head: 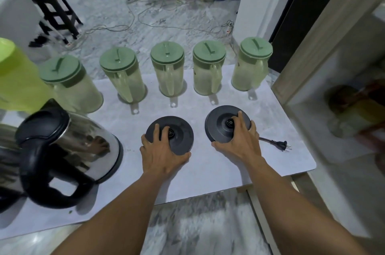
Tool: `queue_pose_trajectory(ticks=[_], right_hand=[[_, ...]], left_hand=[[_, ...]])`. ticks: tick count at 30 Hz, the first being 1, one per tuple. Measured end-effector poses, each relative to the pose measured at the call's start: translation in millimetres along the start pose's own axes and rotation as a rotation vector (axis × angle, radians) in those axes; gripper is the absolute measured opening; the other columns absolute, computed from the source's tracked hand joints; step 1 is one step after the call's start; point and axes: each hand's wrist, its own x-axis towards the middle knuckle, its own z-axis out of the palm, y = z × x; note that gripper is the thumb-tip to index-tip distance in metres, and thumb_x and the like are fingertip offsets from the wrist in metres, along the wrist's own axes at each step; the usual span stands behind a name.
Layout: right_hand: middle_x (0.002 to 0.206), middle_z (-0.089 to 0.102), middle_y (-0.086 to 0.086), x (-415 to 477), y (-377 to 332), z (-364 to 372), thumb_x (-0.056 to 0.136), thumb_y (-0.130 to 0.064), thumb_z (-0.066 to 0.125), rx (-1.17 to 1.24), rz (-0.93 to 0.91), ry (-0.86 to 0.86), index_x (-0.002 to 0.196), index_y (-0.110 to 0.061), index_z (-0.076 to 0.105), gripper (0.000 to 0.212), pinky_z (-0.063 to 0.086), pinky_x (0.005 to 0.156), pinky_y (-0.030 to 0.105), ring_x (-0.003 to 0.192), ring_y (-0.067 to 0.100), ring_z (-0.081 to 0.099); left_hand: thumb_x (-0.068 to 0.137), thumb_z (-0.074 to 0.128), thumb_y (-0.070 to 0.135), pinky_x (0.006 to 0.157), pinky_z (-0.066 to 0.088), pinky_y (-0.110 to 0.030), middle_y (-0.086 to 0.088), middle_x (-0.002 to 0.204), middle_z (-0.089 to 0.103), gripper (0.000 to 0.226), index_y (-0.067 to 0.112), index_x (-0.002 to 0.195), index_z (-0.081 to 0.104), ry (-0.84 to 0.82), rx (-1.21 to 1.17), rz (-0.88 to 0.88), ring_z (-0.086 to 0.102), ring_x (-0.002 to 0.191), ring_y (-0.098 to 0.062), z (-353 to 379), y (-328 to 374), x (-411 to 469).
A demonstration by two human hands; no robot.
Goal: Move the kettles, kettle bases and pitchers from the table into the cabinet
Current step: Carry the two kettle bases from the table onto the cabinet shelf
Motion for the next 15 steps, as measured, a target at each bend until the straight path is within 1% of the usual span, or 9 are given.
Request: queue_pose_trajectory(ticks=[4, 6, 8, 10, 11, 12, 14, 15], right_hand=[[0.168, 0.004, -0.006, -0.6, -0.6, -3.8, 0.055, -0.074, 0.068, -0.025, -0.012, 0.024, 0.149, -0.027, 0.024, 0.113, 0.028, 0.114, 0.052, 0.147, 0.039, 0.012], [0.167, 0.008, 0.000, -1.0, -0.9, -5.8, 0.053, -0.073, 0.068, -0.021, -0.003, 0.045, 0.143, -0.029, 0.028, 0.108, 0.029, 0.112, 0.051, 0.144, 0.040, 0.017], [0.163, 0.015, 0.011, -0.2, -1.6, -7.5, 0.049, -0.073, 0.067, -0.007, 0.026, 0.052, 0.136, -0.030, 0.031, 0.104, 0.028, 0.112, 0.052, 0.141, 0.041, 0.022], [0.157, 0.024, 0.011, 0.2, -1.1, -7.7, 0.047, -0.073, 0.067, 0.003, 0.031, 0.052, 0.131, -0.031, 0.031, 0.100, 0.028, 0.110, 0.053, 0.139, 0.042, 0.025], [0.156, 0.025, 0.009, 0.0, 0.1, -6.8, 0.047, -0.073, 0.067, 0.005, 0.022, 0.045, 0.131, -0.032, 0.030, 0.100, 0.027, 0.110, 0.055, 0.140, 0.042, 0.024], [0.158, 0.022, 0.007, -0.4, 1.6, -5.7, 0.049, -0.073, 0.068, 0.010, 0.014, 0.025, 0.133, -0.032, 0.029, 0.102, 0.024, 0.112, 0.057, 0.143, 0.044, 0.019], [0.166, 0.006, 0.000, -1.4, 5.2, -2.8, 0.055, -0.074, 0.071, 0.021, 0.011, -0.042, 0.145, -0.031, 0.022, 0.111, 0.013, 0.117, 0.062, 0.150, 0.045, 0.002], [0.168, -0.001, -0.004, -1.8, 6.8, -1.2, 0.057, -0.074, 0.071, 0.013, 0.007, -0.063, 0.149, -0.029, 0.018, 0.115, 0.009, 0.118, 0.063, 0.151, 0.044, -0.002]], left_hand=[[0.056, 0.060, 0.076, 0.098, 0.038, -0.050, 0.003, 0.161, 0.015, 0.102, 0.035, 0.142, 0.025, 0.022, -0.008, 0.017, 0.024, 0.133, -0.043, -1.9, 0.2, -3.4], [0.056, 0.061, 0.074, 0.096, 0.038, -0.049, 0.003, 0.161, 0.016, 0.100, 0.034, 0.141, 0.026, 0.038, -0.031, 0.019, 0.024, 0.133, -0.042, -3.6, 1.4, -4.8], [0.056, 0.062, 0.074, 0.096, 0.039, -0.050, 0.003, 0.161, 0.016, 0.100, 0.035, 0.141, 0.026, 0.038, -0.034, 0.023, 0.024, 0.133, -0.042, -5.7, 2.3, -5.0], [0.056, 0.061, 0.075, 0.098, 0.039, -0.051, 0.004, 0.161, 0.014, 0.102, 0.035, 0.142, 0.025, 0.029, -0.023, 0.025, 0.023, 0.135, -0.042, -6.5, 2.2, -5.5], [0.056, 0.061, 0.076, 0.098, 0.039, -0.051, 0.004, 0.162, 0.014, 0.103, 0.034, 0.143, 0.025, 0.024, -0.020, 0.025, 0.022, 0.135, -0.043, -6.2, 1.9, -5.8], [0.056, 0.060, 0.077, 0.099, 0.039, -0.051, 0.004, 0.162, 0.013, 0.103, 0.034, 0.143, 0.025, 0.023, -0.022, 0.023, 0.022, 0.136, -0.043, -5.7, 1.6, -6.3], [0.056, 0.060, 0.077, 0.099, 0.039, -0.051, 0.004, 0.162, 0.013, 0.103, 0.034, 0.143, 0.025, 0.033, -0.028, 0.030, 0.022, 0.136, -0.043, -5.0, 2.0, -6.8], [0.056, 0.060, 0.076, 0.099, 0.039, -0.050, 0.005, 0.162, 0.013, 0.103, 0.034, 0.143, 0.025, 0.037, -0.027, 0.035, 0.022, 0.136, -0.042, -4.3, 2.2, -7.3]])
